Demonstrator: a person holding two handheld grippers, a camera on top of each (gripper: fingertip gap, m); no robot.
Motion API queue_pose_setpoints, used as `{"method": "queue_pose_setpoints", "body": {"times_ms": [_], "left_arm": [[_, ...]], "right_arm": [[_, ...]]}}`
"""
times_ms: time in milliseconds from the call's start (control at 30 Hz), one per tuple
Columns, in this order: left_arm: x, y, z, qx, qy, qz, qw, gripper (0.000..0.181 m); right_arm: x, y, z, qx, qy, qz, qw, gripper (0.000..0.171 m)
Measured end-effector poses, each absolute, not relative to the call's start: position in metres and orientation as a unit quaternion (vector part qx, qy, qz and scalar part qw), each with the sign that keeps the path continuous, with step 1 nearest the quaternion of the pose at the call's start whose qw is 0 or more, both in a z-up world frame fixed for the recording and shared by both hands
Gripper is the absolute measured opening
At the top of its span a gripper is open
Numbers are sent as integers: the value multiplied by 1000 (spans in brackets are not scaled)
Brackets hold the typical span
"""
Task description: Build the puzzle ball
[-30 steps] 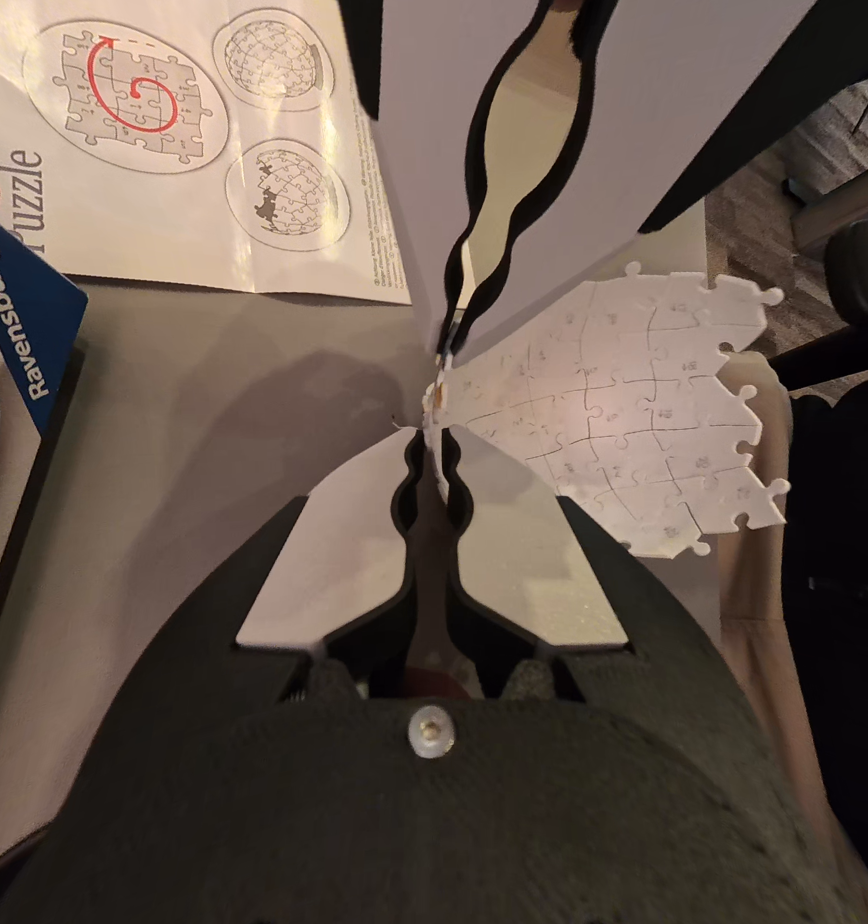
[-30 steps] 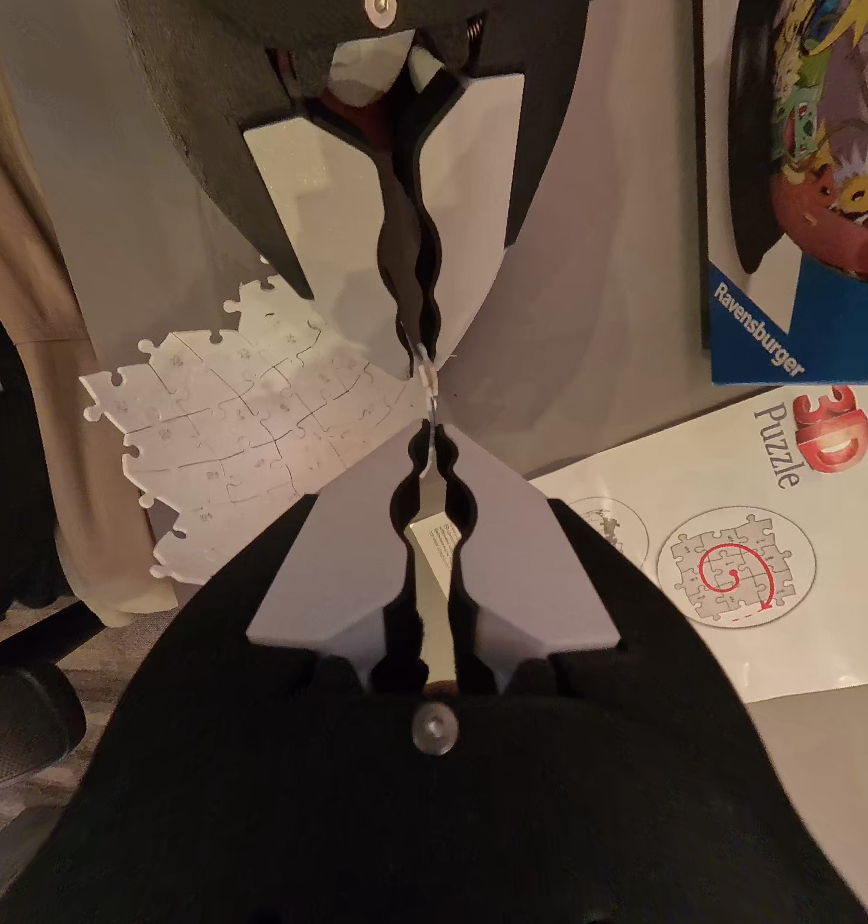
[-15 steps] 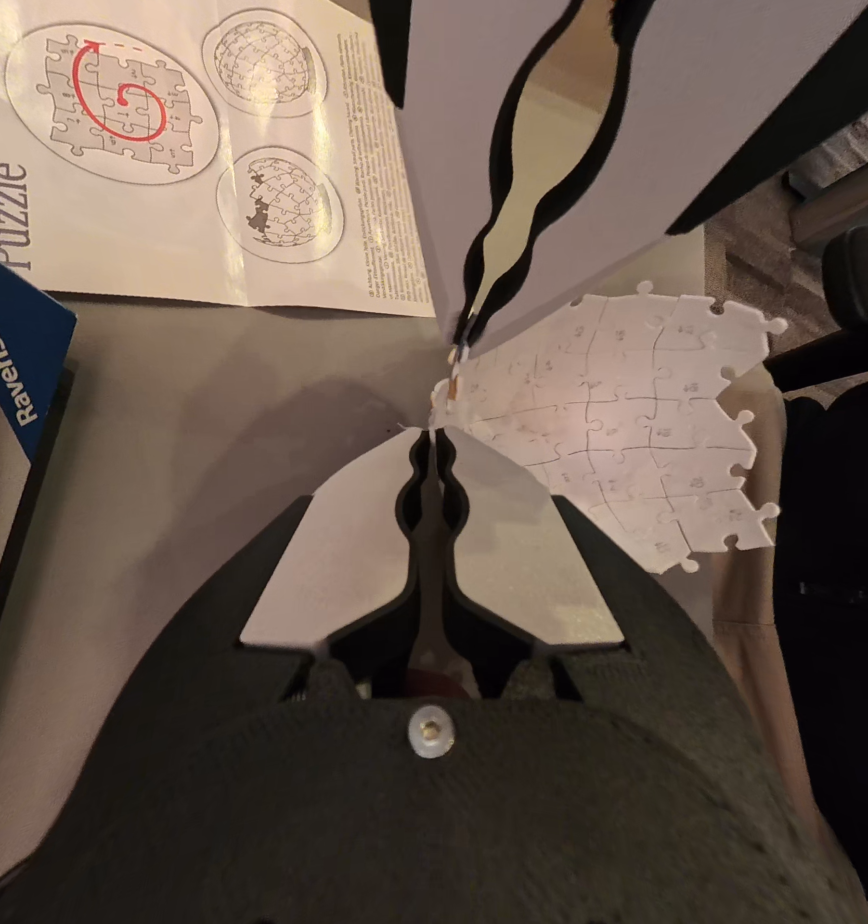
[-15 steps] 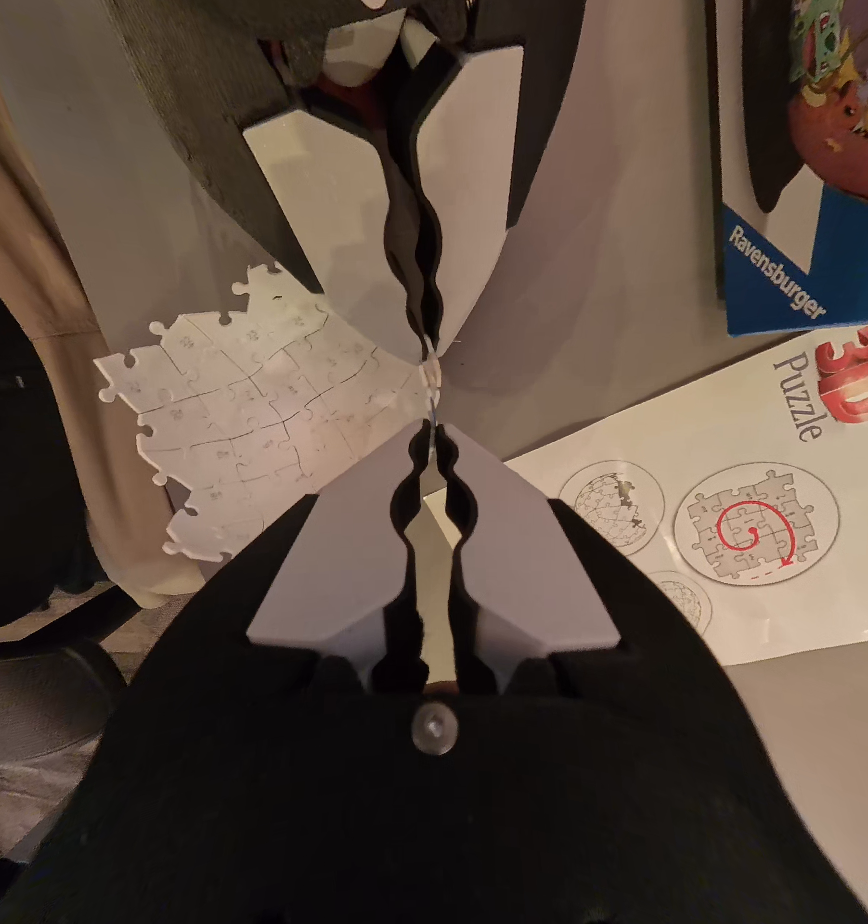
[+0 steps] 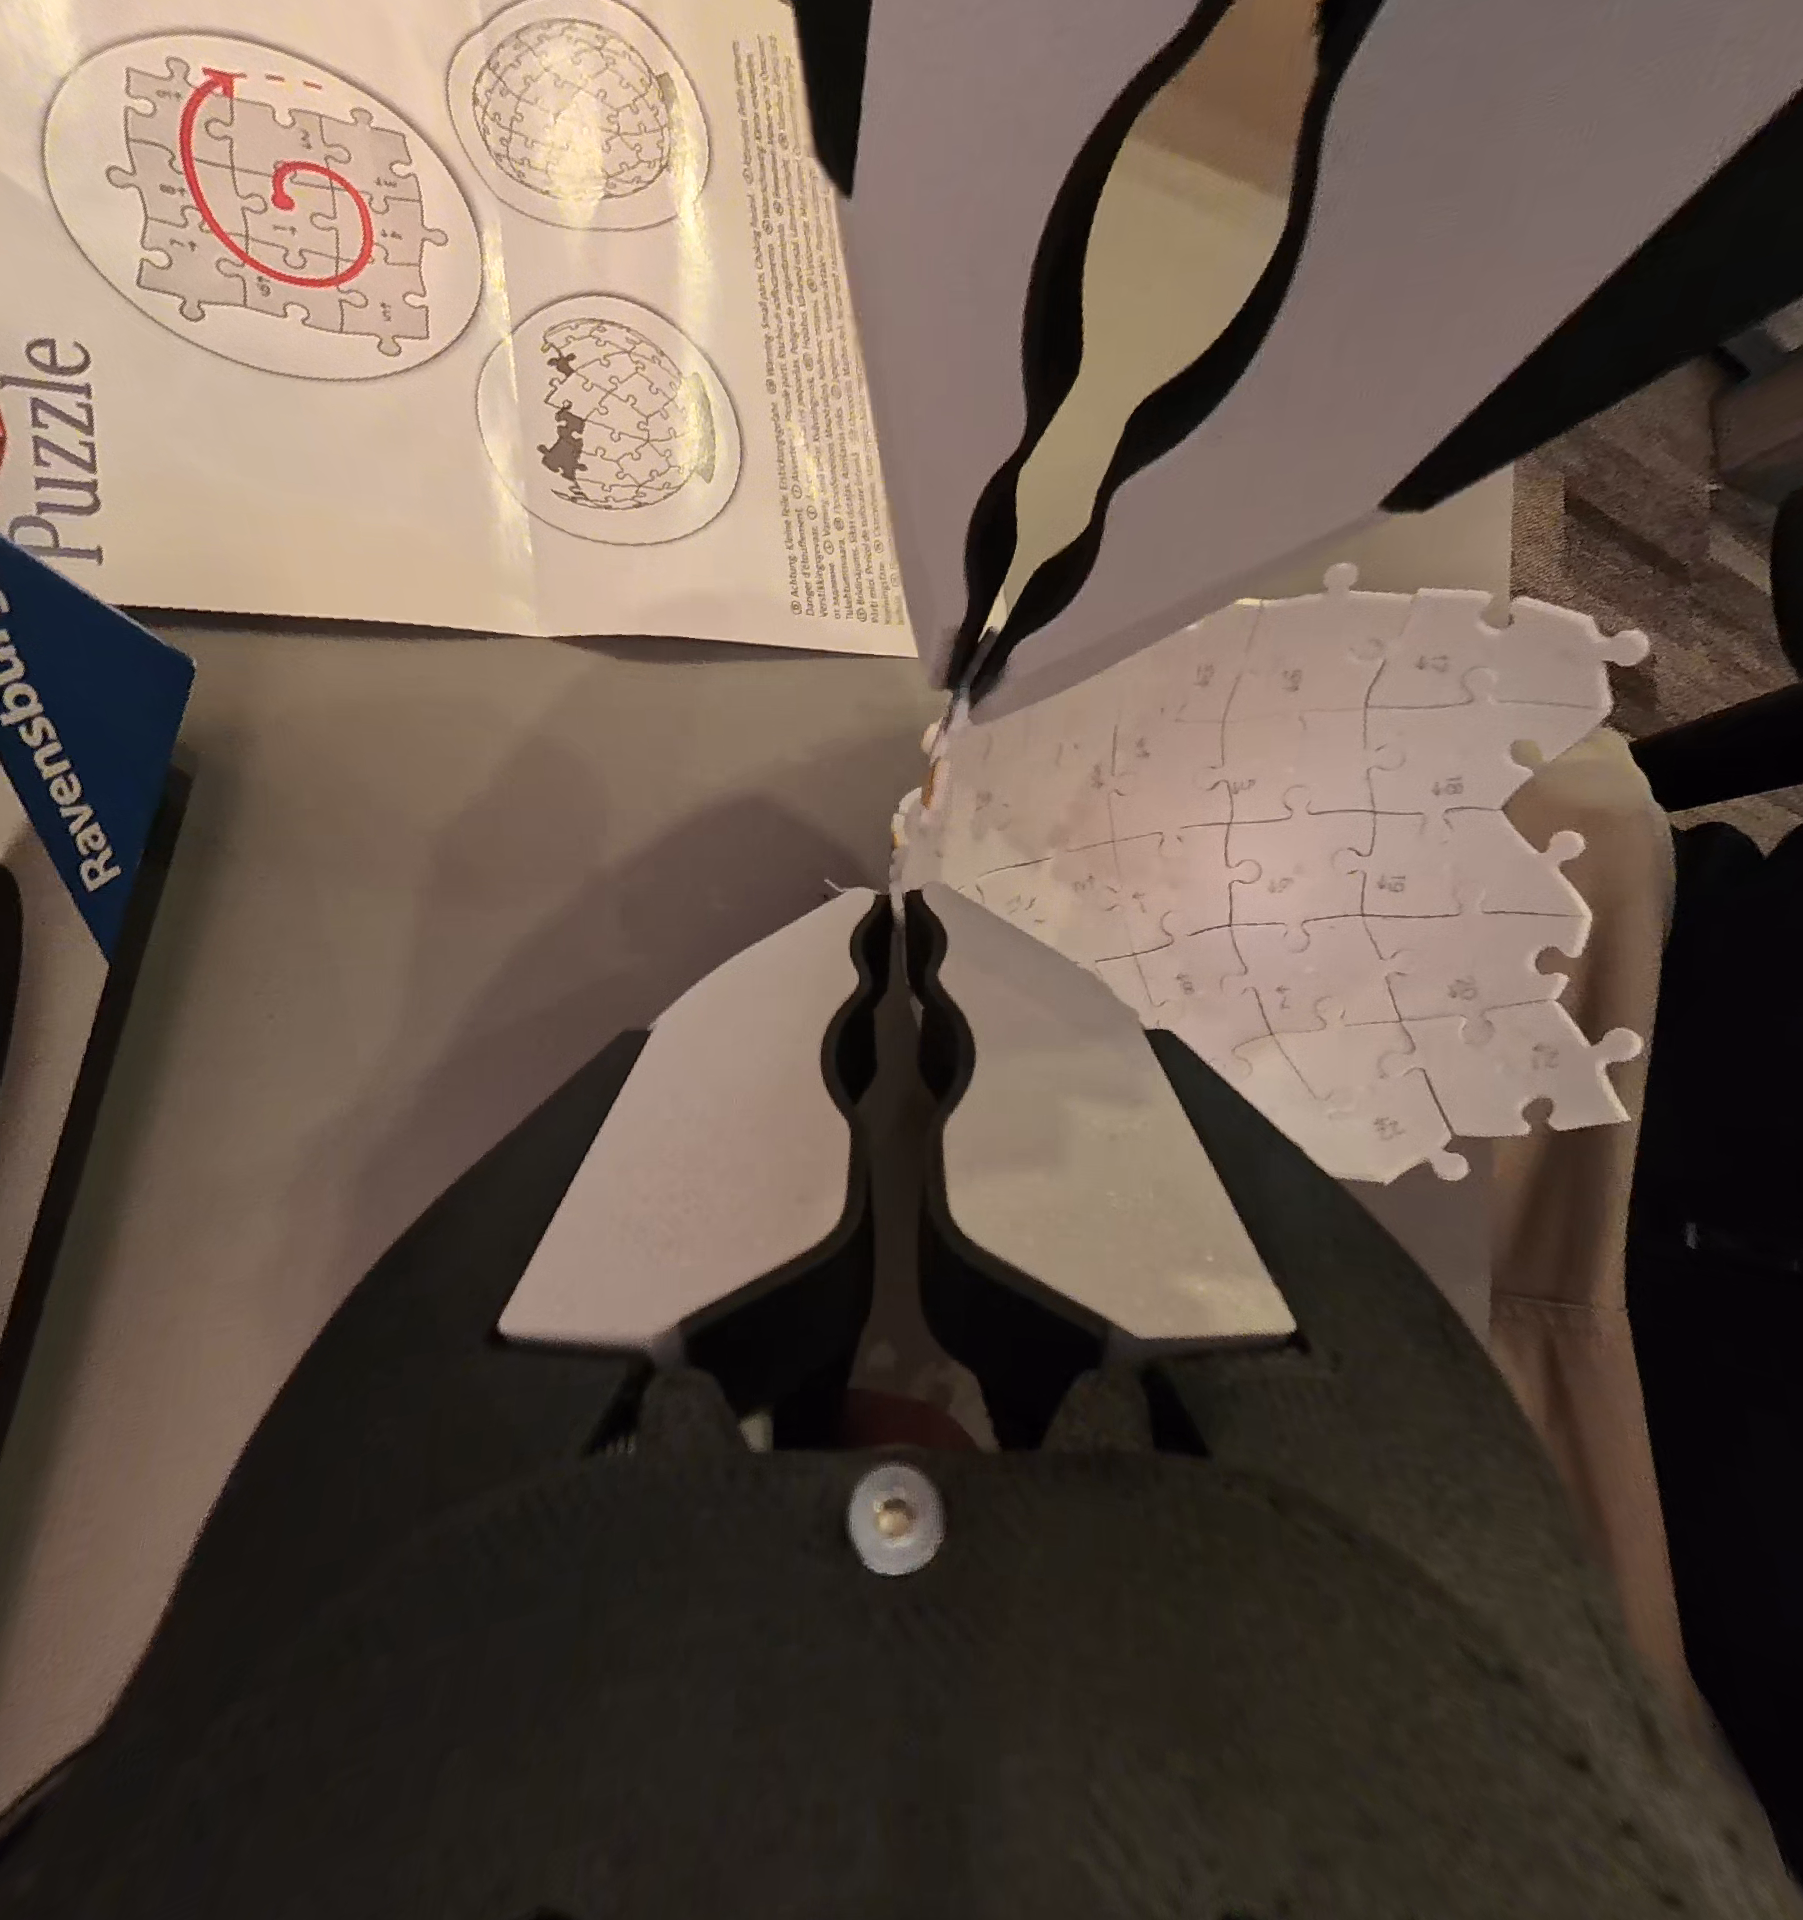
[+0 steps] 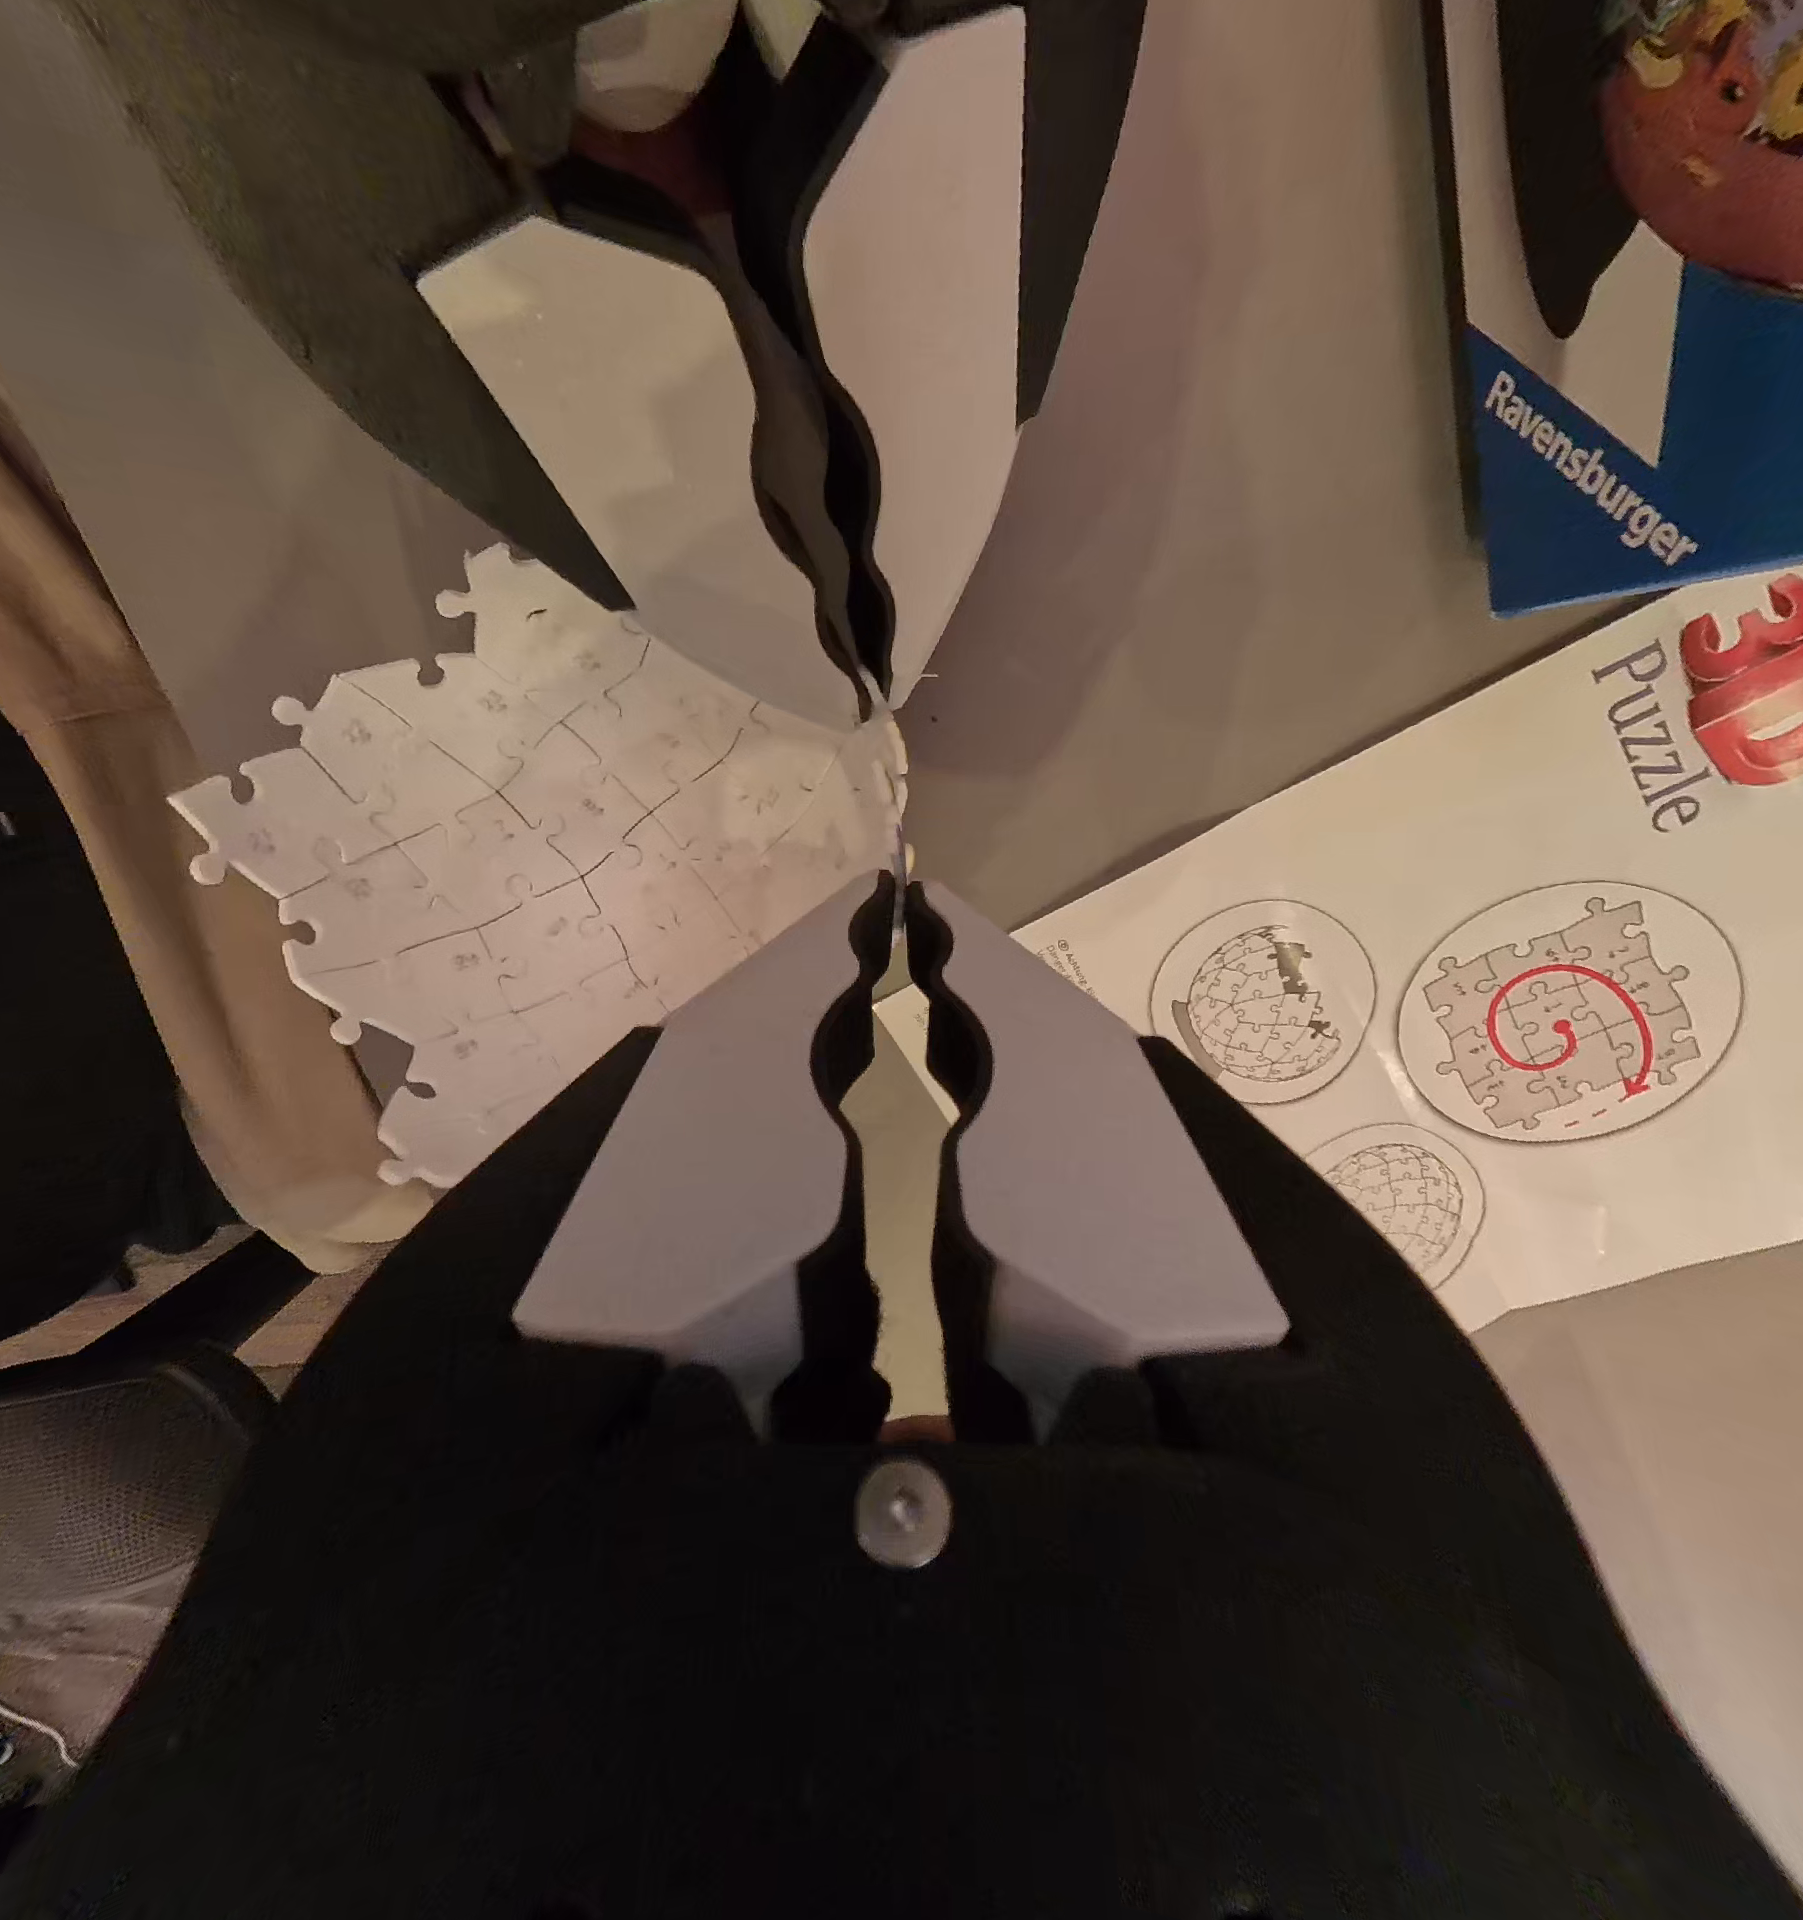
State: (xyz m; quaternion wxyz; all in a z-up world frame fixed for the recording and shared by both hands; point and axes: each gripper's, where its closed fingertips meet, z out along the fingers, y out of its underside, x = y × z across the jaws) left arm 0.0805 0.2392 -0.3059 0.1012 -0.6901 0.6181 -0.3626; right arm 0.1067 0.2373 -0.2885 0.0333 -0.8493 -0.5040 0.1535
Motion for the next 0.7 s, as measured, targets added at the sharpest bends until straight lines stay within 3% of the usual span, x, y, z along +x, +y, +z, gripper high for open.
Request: {"method": "queue_pose_setpoints", "body": {"times_ms": [700], "left_arm": [[86,241,-306,-691,610,-375,94,3]], "right_arm": [[106,243,-295,-854,-496,149,50,0]]}}
